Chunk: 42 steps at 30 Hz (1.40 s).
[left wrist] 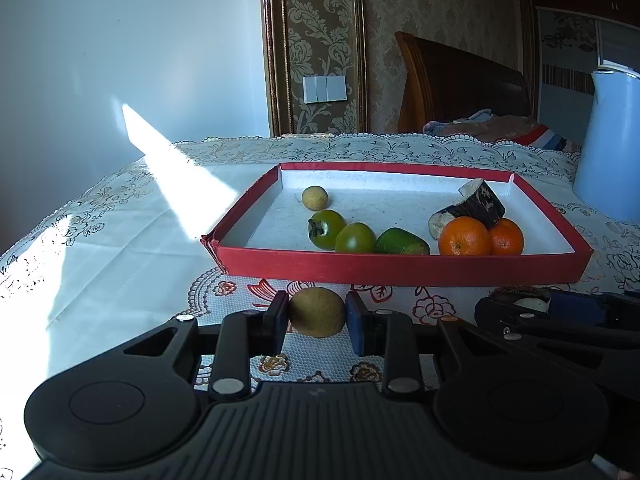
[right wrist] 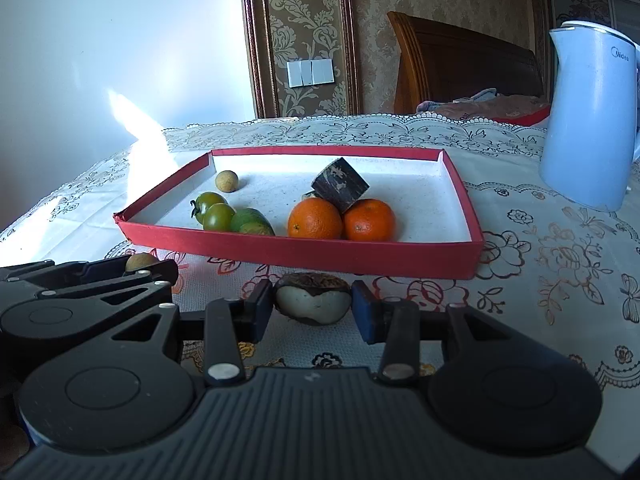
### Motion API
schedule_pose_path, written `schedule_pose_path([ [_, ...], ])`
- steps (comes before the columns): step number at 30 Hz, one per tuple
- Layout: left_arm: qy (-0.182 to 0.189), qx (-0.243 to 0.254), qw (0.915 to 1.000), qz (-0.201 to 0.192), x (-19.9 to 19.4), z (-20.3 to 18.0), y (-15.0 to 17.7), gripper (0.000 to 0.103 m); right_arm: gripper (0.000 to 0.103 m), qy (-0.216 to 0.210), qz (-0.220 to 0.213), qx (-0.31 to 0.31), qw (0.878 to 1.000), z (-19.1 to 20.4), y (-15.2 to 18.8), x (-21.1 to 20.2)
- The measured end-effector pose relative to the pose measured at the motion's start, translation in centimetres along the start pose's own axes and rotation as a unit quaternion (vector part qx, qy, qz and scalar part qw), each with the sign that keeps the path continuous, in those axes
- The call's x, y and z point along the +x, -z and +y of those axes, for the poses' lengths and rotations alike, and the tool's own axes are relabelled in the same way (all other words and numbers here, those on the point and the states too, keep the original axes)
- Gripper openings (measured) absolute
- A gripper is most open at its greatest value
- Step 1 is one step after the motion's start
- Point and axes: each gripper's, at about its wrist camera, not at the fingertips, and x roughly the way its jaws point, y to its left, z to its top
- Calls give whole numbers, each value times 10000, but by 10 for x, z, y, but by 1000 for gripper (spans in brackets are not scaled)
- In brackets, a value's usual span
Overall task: Organize fruits
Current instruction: 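Carry the yellow fruit in left tool and eggplant slice in right tool over the tray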
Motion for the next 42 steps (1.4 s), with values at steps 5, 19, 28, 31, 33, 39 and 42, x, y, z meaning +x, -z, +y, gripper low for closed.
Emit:
schedule_pose_path([
  [5, 9, -44, 10000, -6, 0, 1, 0, 30, 41, -10, -21, 25, 10000, 2, -1, 1],
  [19, 20, -82, 9999, -53, -5, 5, -3, 30, 41, -27, -124, 34, 9999, 4, -5, -1],
  [28, -68, -163, 9996, -206, -10, 12, -17, 30, 41, -62, -265, 32, 9996, 5, -16, -3],
  [31, -88, -177, 9995, -250, -10, 15, -22, 30, 41, -86, -332, 30, 9994, 5, -19, -5],
  [33, -94, -193, 9994, -273, -9, 17, -25, 30, 40, -89, -373, 21, 9993, 5, -22, -6],
  [39, -174, -215, 9991, -322, -7, 21, -31, 30, 40, -115, -537, -3, 9985, 2, -34, -8],
  [42, -209, -201, 9989, -361, -4, 21, -37, 30, 40, -146, -616, -45, 9980, 2, -41, -6],
])
